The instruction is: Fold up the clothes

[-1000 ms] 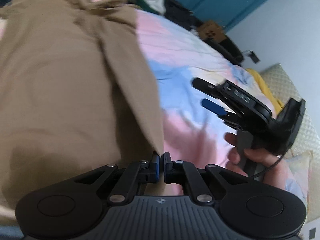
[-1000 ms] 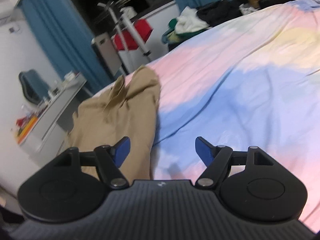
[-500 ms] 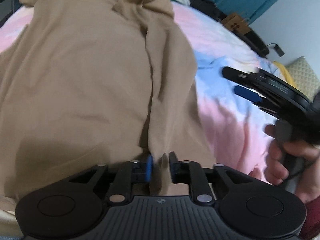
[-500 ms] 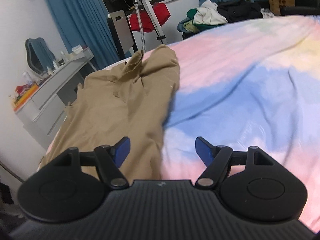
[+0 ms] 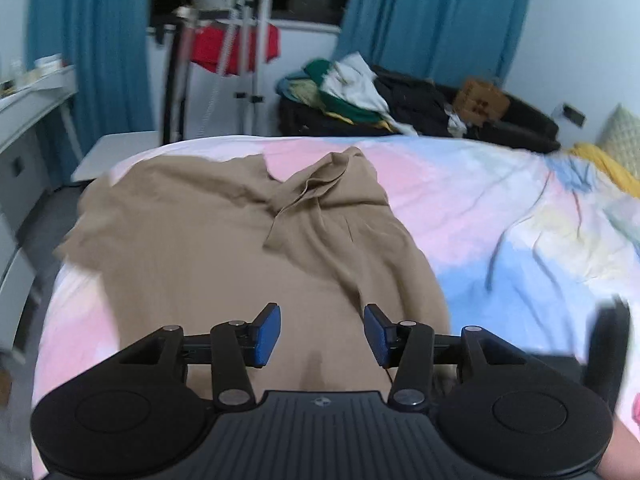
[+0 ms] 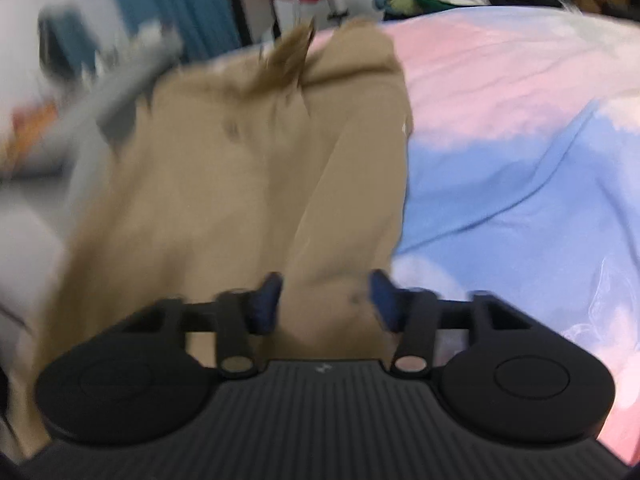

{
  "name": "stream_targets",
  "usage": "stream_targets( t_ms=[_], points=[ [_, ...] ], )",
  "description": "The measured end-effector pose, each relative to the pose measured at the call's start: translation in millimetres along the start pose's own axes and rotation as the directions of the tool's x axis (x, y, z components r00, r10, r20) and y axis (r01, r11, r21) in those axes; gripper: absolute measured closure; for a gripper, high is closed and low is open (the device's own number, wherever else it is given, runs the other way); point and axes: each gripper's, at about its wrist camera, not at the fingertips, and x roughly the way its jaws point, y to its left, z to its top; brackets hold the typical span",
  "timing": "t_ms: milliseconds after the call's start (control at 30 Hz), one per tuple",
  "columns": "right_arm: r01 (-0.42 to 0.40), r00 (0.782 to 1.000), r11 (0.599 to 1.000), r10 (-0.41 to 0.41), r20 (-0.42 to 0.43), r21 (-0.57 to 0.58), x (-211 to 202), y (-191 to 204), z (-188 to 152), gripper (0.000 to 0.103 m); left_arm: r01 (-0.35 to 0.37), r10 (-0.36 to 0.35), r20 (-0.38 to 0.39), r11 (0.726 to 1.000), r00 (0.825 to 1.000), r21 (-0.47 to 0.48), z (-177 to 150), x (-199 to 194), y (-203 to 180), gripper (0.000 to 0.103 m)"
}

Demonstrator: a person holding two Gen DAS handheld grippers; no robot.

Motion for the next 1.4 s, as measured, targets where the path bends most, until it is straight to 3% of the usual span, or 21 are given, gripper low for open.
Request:
stream_targets(
  t_ms=[133, 233, 333, 533, 600, 633, 667, 700, 867, 967, 1133, 1200, 1267, 1333, 1400],
  points=[
    [0.005, 1.000, 0.999, -0.005, -0.004, -0.037, 7, 1, -4, 0.066, -0.006, 0.007, -0.048, 1.000, 0.999, 0.017, 46, 71, 12, 0.060],
    [0.016, 1.000, 0.998, -0.015, 0.018, -0.066, 8, 5, -8, 0.067, 0.012, -0.004, -0.091, 0.996, 0.996, 0.090, 67, 122, 3, 0.060],
    [0.027, 0.999, 0.996, -0.023, 0.045, -0.088, 7, 8, -14, 0.067, -0.002, 0.006, -0.034, 0.994, 0.999, 0.108, 80, 153, -10, 0.056],
    [0.004, 0.998, 0.998, 0.000, 0.061, -0.066, 12, 2, -12, 0.067, -0.125, 0.123, 0.017, 0.985, 0.992, 0.123, 104, 213, -34, 0.054],
    [-0.004, 0.998, 0.998, 0.008, 0.063, -0.056, 11, 0, -12, 0.067, -0.169, 0.165, 0.041, 0.977, 0.985, 0.128, 108, 225, -38, 0.056],
    [-0.009, 0.998, 0.999, 0.012, 0.063, -0.048, 10, 0, -13, 0.067, -0.183, 0.178, 0.048, 0.974, 0.983, 0.132, 107, 228, -40, 0.063],
    [-0.014, 0.998, 0.999, 0.016, 0.063, -0.041, 10, -1, -13, 0.067, -0.194, 0.189, 0.052, 0.972, 0.981, 0.135, 106, 230, -43, 0.089],
    [-0.018, 0.998, 0.999, 0.020, 0.063, -0.033, 10, -2, -12, 0.067, -0.205, 0.199, 0.056, 0.969, 0.978, 0.138, 105, 232, -46, 0.100],
    [-0.022, 0.998, 1.000, 0.023, 0.067, -0.017, 8, -3, -11, 0.067, -0.183, 0.174, 0.130, 0.982, 0.976, 0.056, 111, 203, -31, 0.100],
    [-0.024, 0.997, 1.000, 0.024, 0.067, -0.003, 6, -3, -10, 0.067, -0.227, 0.226, 0.132, 0.974, 0.965, -0.009, 119, 189, -5, 0.100],
    [-0.021, 0.998, 1.000, 0.021, 0.066, -0.001, 7, -4, -10, 0.067, -0.347, 0.350, -0.003, 0.930, 0.937, -0.119, 108, 205, 46, 0.099],
    [-0.022, 0.997, 1.000, 0.022, 0.067, -0.003, 8, -4, -10, 0.067, -0.342, 0.342, -0.030, 0.922, 0.939, -0.181, 94, 210, 60, 0.096],
    [-0.022, 0.997, 1.000, 0.023, 0.069, -0.007, 9, -5, -11, 0.067, -0.308, 0.317, 0.001, 0.922, 0.949, -0.236, 80, 204, 68, 0.094],
    [-0.026, 0.997, 1.000, 0.027, 0.077, -0.008, 9, -6, -11, 0.067, -0.286, 0.311, 0.058, 0.921, 0.949, -0.263, 70, 186, 71, 0.084],
    [-0.041, 0.995, 0.999, 0.041, 0.096, 0.005, 7, -10, -10, 0.067, -0.274, 0.319, 0.107, 0.912, 0.942, -0.306, 62, 157, 76, 0.053]
  ],
)
